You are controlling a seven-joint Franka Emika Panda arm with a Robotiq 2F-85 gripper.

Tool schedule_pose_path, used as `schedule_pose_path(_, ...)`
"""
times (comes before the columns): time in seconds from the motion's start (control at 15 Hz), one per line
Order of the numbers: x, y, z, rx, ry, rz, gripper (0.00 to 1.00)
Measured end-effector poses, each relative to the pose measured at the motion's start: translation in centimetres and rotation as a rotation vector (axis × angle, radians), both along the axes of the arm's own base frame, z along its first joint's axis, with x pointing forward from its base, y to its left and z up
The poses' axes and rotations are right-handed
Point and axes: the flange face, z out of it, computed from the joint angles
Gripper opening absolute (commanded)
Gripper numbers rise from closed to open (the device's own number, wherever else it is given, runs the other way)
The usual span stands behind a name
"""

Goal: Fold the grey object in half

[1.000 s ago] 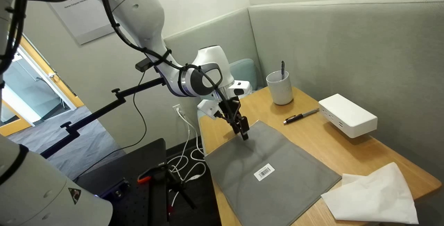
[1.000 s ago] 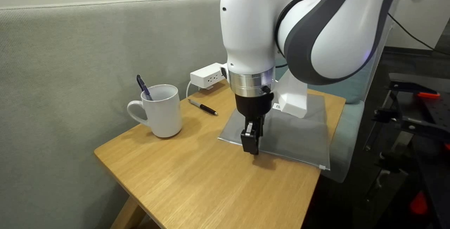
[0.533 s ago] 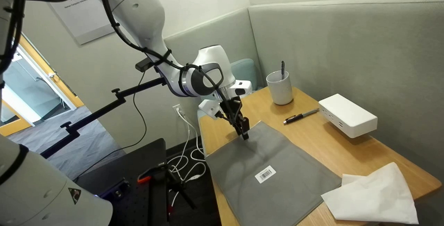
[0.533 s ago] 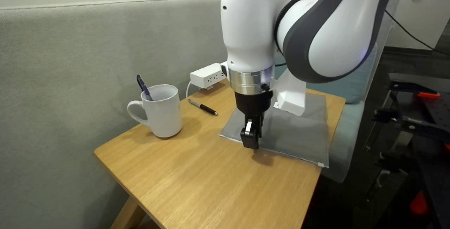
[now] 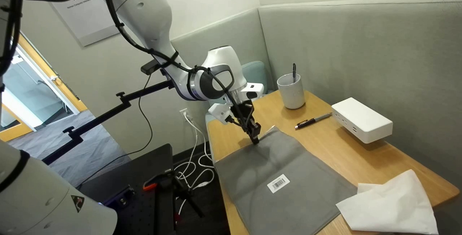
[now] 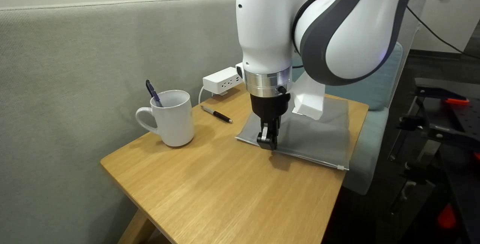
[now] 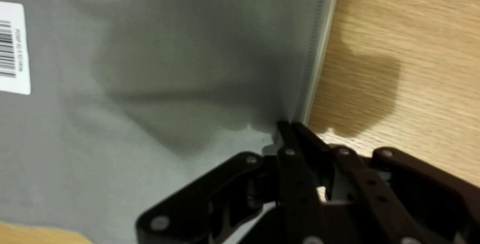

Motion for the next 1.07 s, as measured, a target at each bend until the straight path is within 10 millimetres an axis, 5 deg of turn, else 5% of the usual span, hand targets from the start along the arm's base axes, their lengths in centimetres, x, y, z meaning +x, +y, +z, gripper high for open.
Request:
schedule_pose_path(0.47, -0.3, -0.1, 1.0, 0.037, -0.026, -0.004, 0.01)
schedule_pose_path(1.07, -2.2, -3.0, 5.9, 0.245, -0.094, -0.022, 0.01)
